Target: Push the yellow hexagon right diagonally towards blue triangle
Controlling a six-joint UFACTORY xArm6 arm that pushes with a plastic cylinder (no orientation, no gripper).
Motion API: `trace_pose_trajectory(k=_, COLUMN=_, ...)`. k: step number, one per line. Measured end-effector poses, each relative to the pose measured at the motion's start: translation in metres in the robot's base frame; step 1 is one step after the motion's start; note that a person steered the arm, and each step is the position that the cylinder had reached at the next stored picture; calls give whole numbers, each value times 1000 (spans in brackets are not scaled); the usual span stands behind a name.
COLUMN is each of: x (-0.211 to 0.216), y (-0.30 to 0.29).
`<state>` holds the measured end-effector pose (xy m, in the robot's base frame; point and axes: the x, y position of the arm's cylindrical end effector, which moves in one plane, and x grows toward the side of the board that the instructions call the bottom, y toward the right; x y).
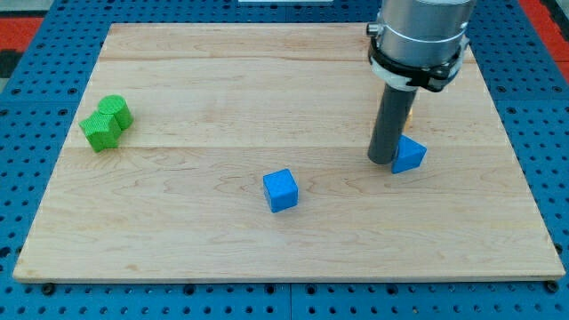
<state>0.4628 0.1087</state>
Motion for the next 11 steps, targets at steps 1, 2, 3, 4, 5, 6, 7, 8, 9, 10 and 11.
trace_pose_trajectory(k=1, x=0, y=16)
trace_pose_trajectory(k=2, x=0, y=26)
trace_pose_trajectory(k=3, x=-27, y=-28)
trace_pose_trajectory(k=4, x=-56, y=-69)
trace_pose_trajectory(k=5, x=-60, y=-34)
trace_pose_trajectory(k=6, x=-61, y=8)
trace_pose_trajectory(k=7, x=-74, y=14)
trace_pose_trajectory(k=8, x=-85, y=34)
trace_pose_trajectory(k=9, x=-83, y=60)
trace_pose_trajectory(k=10, x=-91, y=18)
trace_pose_trajectory(k=11, x=-94, y=-36)
